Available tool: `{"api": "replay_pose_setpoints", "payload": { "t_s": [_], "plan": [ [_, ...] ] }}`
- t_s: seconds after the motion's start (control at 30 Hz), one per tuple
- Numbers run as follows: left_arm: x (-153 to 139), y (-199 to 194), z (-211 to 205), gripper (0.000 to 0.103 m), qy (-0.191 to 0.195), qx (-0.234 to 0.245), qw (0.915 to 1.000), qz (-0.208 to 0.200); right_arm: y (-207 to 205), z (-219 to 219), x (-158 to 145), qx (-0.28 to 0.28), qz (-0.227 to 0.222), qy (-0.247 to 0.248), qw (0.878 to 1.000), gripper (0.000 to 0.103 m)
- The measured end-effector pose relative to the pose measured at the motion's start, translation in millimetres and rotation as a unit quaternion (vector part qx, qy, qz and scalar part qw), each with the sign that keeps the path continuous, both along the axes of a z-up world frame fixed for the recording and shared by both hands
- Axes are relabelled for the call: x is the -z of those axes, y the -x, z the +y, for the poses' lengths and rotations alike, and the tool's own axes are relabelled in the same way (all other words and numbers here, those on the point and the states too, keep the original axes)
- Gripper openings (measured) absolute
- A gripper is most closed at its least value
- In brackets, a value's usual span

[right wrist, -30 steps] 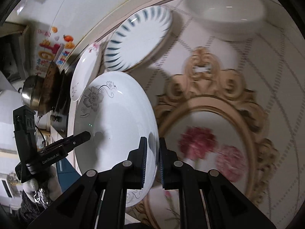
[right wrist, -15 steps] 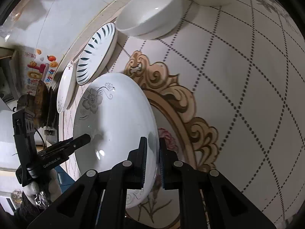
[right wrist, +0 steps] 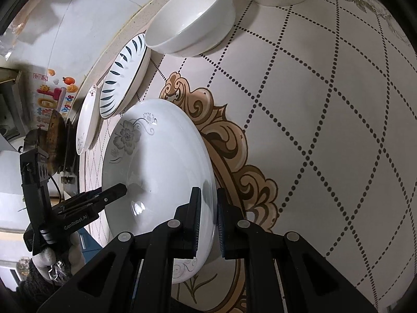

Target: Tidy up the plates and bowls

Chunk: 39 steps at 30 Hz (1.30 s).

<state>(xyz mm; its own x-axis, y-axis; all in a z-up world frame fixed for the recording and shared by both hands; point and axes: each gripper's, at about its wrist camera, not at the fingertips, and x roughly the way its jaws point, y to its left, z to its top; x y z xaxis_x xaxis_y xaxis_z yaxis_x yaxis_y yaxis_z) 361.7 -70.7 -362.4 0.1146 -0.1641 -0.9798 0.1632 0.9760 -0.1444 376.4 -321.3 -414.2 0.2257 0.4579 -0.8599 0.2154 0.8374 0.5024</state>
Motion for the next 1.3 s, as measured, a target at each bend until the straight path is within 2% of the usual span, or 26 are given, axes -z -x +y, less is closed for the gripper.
{"api": "replay_pose_setpoints", "payload": {
  "t_s": [0.17,0.27,0.4,0.47,0.53,0.63,0.8,0.97,1.1,1.3],
  "plan": [
    [-4,5,3,0.034,0.005,0.002,1.0,0.0,1,1,1,0.004,0.008,0.0,1.0,0.014],
    [-23,2,15,0.034,0.011,-0.006,0.9998,-0.017,2,-3,-4,0.015,0.017,-0.005,1.0,0.016],
    [-64,-10,51,0.035,0.032,-0.038,0.9973,-0.054,2,-9,-29,0.026,0.014,0.005,1.0,0.021],
    [-84,-19,75,0.038,0.034,-0.055,0.9949,-0.077,-1,-5,-52,0.033,-0.001,0.004,0.999,0.029],
    [-96,-30,99,0.04,0.037,-0.072,0.9927,-0.09,-7,3,-68,0.041,-0.008,0.004,0.999,0.049],
    [-103,-54,148,0.042,0.036,-0.102,0.9886,-0.105,-28,31,-88,0.045,-0.023,-0.028,0.998,0.051],
    [-86,-91,220,0.042,0.021,-0.154,0.983,-0.099,-92,111,-98,0.032,-0.042,-0.066,0.996,0.051],
    [-62,-125,273,0.042,-0.004,-0.179,0.9791,-0.095,-165,187,-87,-0.004,-0.052,-0.057,0.997,0.051],
    [-39,-140,294,0.042,-0.01,-0.189,0.9789,-0.077,-229,241,-67,-0.056,-0.038,-0.029,0.997,0.051],
    [-12,-155,304,0.041,0.012,-0.192,0.9802,-0.045,-285,277,-34,-0.101,-0.013,0.004,0.995,0.05]
  ]
}}
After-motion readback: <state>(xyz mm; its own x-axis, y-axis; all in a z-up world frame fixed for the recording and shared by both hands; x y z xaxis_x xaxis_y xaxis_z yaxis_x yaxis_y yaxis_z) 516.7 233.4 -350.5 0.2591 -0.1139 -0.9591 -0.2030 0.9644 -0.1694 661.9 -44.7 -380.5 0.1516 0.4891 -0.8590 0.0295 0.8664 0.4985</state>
